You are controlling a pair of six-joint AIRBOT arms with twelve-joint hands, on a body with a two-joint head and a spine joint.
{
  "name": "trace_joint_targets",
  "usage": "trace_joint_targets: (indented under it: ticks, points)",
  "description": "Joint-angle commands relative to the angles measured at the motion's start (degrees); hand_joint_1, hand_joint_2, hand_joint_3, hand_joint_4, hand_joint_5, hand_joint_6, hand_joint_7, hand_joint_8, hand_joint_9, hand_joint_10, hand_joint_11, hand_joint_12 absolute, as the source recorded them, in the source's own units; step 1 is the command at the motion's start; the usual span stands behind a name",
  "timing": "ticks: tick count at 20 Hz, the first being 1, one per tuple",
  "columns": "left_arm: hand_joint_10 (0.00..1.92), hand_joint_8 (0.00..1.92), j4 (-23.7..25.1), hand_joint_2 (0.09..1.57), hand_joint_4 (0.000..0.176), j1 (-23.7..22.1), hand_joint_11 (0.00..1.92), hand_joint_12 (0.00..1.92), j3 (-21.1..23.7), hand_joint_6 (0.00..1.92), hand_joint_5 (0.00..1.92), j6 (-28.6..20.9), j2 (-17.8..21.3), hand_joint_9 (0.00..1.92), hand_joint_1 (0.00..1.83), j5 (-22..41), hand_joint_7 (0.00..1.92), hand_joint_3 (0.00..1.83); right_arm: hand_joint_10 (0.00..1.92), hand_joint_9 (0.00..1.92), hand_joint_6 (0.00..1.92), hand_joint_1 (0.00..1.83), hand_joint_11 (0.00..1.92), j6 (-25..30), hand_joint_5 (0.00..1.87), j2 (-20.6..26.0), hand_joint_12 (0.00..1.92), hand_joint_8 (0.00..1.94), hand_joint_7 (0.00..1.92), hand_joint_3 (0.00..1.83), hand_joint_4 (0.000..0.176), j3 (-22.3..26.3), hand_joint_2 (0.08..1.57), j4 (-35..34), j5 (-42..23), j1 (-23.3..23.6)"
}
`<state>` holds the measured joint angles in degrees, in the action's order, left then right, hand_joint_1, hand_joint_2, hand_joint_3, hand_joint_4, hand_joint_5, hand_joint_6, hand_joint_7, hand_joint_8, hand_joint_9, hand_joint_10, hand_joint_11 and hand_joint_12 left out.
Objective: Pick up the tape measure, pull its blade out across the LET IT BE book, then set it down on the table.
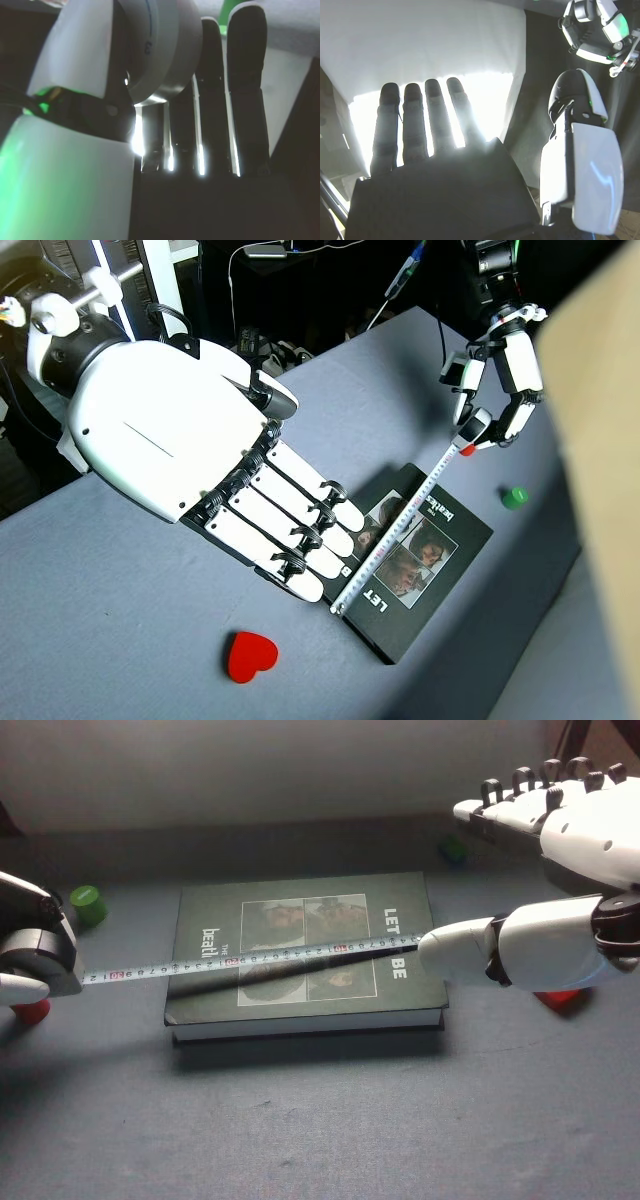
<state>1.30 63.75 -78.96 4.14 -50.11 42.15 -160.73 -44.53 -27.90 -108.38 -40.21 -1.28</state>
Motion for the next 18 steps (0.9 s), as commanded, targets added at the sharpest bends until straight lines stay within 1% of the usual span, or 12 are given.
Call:
trace_joint_targets:
  ticks: [1, 2, 4, 6, 7, 14, 15, 16, 18]
  points:
    - [1.37, 1.09, -1.9, 1.15, 0.0, -0.4, 0.88, 1.17, -0.8, 0.94, 0.84, -1.1, -0.1, 0.85, 1.37, 7.1, 0.96, 0.0, 0.0, 0.0, 0.0, 0.0, 0.07, 0.2, 0.0, 0.1, 0.07, 0.0, 0.0, 0.01, 0.0, 0.4, 1.03, 4.0, 1.0, 0.7]
    - [1.38, 1.1, -1.7, 1.15, 0.0, -0.2, 0.85, 1.17, -1.2, 0.95, 0.83, -1.7, -0.3, 0.84, 1.37, 7.4, 0.96, 0.0, 0.0, 0.0, 0.0, 0.0, 0.07, 0.2, 0.0, 0.1, 0.07, 0.0, 0.0, 0.01, 0.0, 0.4, 1.04, 4.0, 1.0, 0.8]
    - [1.39, 1.11, -1.3, 1.15, 0.0, 0.5, 0.81, 1.23, -1.8, 0.96, 0.82, -2.2, -0.5, 0.83, 1.37, 8.1, 0.95, 0.0, 0.0, 0.0, 0.0, 0.0, 0.07, 0.2, 0.0, 0.1, 0.07, 0.0, 0.0, 0.01, 0.0, 0.4, 1.04, 4.0, 1.1, 0.8]
    - [1.39, 1.12, -1.0, 1.15, 0.0, 1.1, 0.84, 1.25, -2.0, 0.95, 0.82, -2.7, -0.6, 0.83, 1.37, 8.6, 0.94, 0.0, 0.0, 0.0, 0.0, 0.0, 0.07, 0.2, 0.0, 0.1, 0.08, 0.0, 0.0, 0.01, 0.0, 0.4, 1.05, 4.0, 1.1, 0.7]
    - [1.39, 1.12, -1.0, 1.15, 0.0, 1.6, 0.86, 1.22, -2.0, 0.93, 0.83, -3.1, -0.7, 0.84, 1.37, 8.7, 0.94, 0.0, 0.0, 0.0, 0.0, 0.0, 0.07, 0.2, 0.0, 0.1, 0.08, 0.0, 0.0, 0.01, 0.0, 0.5, 1.05, 4.0, 1.1, 0.7]
    - [1.42, 1.12, -1.0, 1.16, 0.0, 2.3, 0.82, 1.26, -1.9, 0.97, 0.79, -3.6, -1.0, 0.82, 1.37, 9.4, 0.94, 0.0, 0.0, 0.0, 0.0, 0.0, 0.05, 0.2, 0.0, 0.1, 0.08, 0.0, 0.0, 0.01, 0.0, 0.6, 1.05, 4.0, 1.5, 0.7]
    - [1.39, 1.04, -1.0, 1.14, 0.0, 2.5, 0.81, 1.28, -1.9, 0.89, 0.85, -4.0, -1.1, 0.87, 1.37, 9.5, 1.0, 0.0, 0.0, 0.0, 0.0, 0.0, 0.05, 0.2, 0.0, 0.1, 0.08, 0.0, 0.0, 0.01, 0.0, 0.7, 1.05, 4.0, 1.5, 0.7]
    - [1.37, 1.01, -1.0, 1.13, 0.0, 2.7, 0.8, 1.28, -1.8, 0.86, 0.87, -4.3, -1.2, 0.89, 1.38, 9.6, 1.02, 0.0, 0.0, 0.0, 0.0, 0.0, 0.04, 0.2, 0.0, 0.1, 0.08, 0.0, 0.0, 0.01, 0.0, 0.7, 1.05, 4.0, 1.6, 0.7]
    - [1.37, 1.0, -1.0, 1.13, 0.0, 3.3, 0.8, 1.28, -1.8, 0.86, 0.87, -4.6, -1.4, 0.88, 1.38, 9.9, 1.03, 0.0, 0.0, 0.0, 0.0, 0.0, 0.04, 0.2, 0.0, 0.1, 0.08, 0.0, 0.0, 0.01, 0.0, 0.7, 1.05, 4.0, 1.6, 0.7]
